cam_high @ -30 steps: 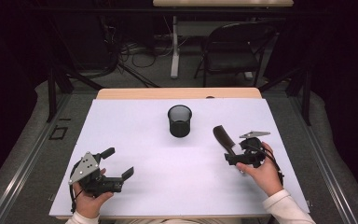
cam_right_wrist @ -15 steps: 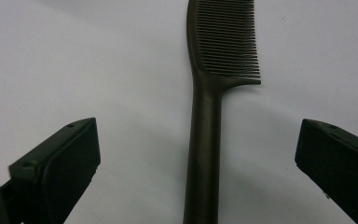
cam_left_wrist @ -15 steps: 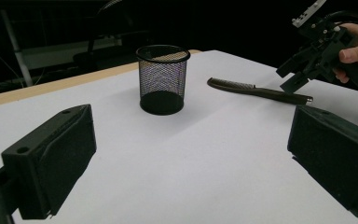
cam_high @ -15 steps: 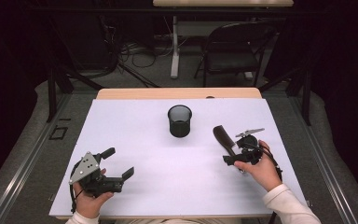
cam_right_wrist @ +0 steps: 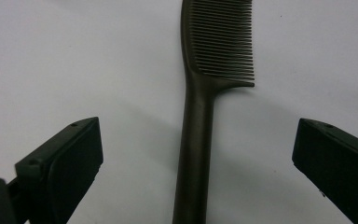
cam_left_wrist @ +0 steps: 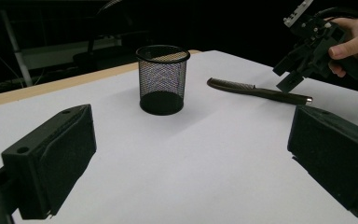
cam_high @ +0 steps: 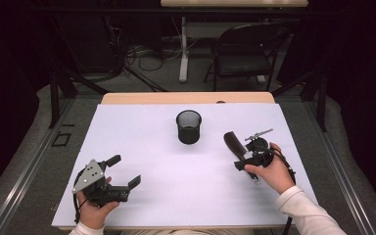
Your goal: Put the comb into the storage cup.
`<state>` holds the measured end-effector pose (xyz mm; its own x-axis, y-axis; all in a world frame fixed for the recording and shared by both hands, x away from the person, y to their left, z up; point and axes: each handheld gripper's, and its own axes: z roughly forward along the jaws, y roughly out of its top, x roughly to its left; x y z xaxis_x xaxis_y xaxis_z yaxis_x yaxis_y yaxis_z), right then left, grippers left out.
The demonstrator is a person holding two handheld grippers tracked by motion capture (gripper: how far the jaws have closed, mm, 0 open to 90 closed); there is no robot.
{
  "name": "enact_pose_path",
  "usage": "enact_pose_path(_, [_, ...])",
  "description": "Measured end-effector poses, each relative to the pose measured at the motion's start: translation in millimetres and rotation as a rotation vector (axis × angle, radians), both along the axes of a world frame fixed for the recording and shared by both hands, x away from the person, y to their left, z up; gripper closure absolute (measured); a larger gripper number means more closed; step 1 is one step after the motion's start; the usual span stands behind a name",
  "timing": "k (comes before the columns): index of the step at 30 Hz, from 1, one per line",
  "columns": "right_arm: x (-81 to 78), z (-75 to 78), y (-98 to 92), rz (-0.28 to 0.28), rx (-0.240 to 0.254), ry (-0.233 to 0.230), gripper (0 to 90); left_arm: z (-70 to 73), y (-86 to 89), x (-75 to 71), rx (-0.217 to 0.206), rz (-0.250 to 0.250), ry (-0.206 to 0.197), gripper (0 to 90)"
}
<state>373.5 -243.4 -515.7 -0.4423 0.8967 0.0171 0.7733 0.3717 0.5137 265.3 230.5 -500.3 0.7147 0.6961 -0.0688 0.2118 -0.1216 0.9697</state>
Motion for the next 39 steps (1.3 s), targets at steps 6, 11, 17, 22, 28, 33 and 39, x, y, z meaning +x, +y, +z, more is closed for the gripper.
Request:
enact_pose_path(6, [8.3,5.3,-2.2,-0.017,-0.022,0.034,4.0,-0.1,-0.1,0.0,0.000,-0.002,0.001,1.0])
enact_pose_path(11, [15.3,6.5,-3.1,-0.020,-0.046,0.068,14.3,0.0,0.0,0.2,0.004,-0.002,0.004,1.0])
enact_pose_path(17, [21.3,8.1,1.5,-0.014,-0.072,0.117,14.5,-0.1,0.0,0.2,0.002,-0.003,0.003,1.0])
enact_pose_path(22, [25.4,7.6,4.5,0.000,-0.090,0.144,17.3,-0.1,0.2,0.2,0.000,-0.002,0.004,1.0])
enact_pose_path(28, [28.3,6.0,5.1,0.011,-0.061,0.137,30.1,-0.2,0.1,0.4,0.001,-0.003,0.006,1.0])
enact_pose_path(33, [29.3,6.1,6.1,0.017,-0.066,0.158,39.1,-0.2,0.1,0.3,0.001,-0.004,0.006,1.0])
enact_pose_path(39, [30.1,5.7,7.1,0.010,-0.066,0.169,38.8,-0.3,0.1,0.3,0.003,-0.005,0.006,1.0])
